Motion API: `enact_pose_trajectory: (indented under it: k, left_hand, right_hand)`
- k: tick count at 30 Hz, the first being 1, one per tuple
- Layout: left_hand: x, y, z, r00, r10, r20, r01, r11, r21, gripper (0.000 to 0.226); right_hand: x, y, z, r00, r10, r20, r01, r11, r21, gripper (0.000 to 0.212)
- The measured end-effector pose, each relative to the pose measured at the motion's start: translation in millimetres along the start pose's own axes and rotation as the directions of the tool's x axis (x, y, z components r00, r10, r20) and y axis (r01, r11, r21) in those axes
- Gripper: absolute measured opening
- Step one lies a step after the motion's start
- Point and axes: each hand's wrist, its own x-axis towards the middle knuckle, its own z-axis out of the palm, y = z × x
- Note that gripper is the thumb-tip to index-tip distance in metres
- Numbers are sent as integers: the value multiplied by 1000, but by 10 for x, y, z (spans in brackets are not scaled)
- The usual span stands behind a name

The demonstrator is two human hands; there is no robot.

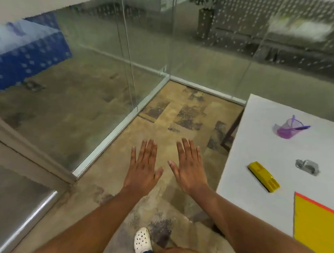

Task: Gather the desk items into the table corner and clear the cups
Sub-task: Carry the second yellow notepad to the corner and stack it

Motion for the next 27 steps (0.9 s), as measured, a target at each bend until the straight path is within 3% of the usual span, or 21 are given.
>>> enact_pose_trajectory:
  k: [6, 16, 23, 27]
  left_hand:
    - [559, 784, 204, 929, 361, 84, -357, 932, -68, 85]
    - [978, 2539, 359, 684, 725, 78, -707, 685, -173, 84]
    - [992, 3511, 395, 589, 798, 129, -774, 603, -196, 85]
    - [959, 3830, 449, 534, 834, 141, -744, 543, -390, 80]
  right_hand:
    - [-413, 671, -80, 931, 359, -71, -359, 933, 14, 74]
    - [-1537, 1863, -288, 631, 734, -253, -748, 662, 55, 76]
    - [-2141, 2435, -276, 454, 863, -221, -861, 489, 139, 76]
    - [-2353, 2622, -263, 371, 910, -185, -898, 402, 178, 76]
